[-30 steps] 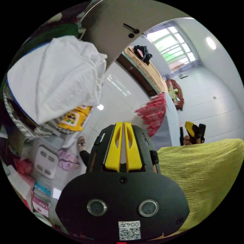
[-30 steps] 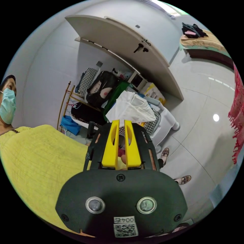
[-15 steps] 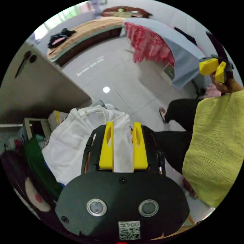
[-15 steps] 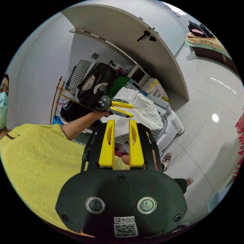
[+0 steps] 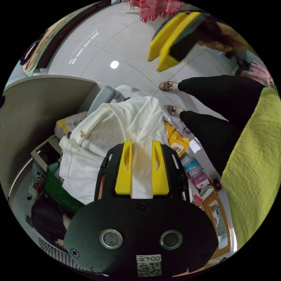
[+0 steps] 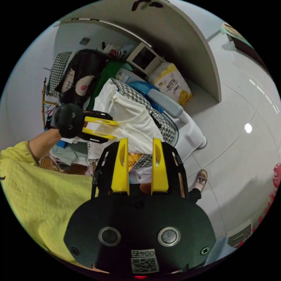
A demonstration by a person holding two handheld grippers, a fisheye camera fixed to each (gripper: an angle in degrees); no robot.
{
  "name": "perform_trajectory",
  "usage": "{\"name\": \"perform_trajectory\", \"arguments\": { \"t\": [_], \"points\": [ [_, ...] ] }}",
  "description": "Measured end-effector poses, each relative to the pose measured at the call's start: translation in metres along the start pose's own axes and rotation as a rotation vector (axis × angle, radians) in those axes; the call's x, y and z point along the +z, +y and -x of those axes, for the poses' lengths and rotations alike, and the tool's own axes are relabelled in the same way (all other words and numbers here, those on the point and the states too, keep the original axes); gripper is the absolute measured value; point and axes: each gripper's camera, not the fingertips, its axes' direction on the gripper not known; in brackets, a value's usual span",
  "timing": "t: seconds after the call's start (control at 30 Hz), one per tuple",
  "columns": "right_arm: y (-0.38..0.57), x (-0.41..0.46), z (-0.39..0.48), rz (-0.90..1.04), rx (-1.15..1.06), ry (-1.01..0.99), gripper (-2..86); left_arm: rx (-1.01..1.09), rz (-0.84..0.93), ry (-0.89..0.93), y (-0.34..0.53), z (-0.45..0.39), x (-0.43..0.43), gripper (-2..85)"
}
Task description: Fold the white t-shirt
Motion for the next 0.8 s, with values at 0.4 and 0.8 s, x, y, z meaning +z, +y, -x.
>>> {"name": "perform_trajectory", "arguments": {
  "t": [0.4,0.8],
  "points": [
    [-0.043,0.087,-0.083,0.282,-0.384,0.049,13.0,-0.191,-0.232,-0.066,0.046,-0.063,-0.047,1.7],
    [-0.02,0.107,-0.199,0.292,-0.242,-0.103,13.4,-0.565,-0.429,-0.037,0.158,-0.133,-0.108,1.2]
  ]
}}
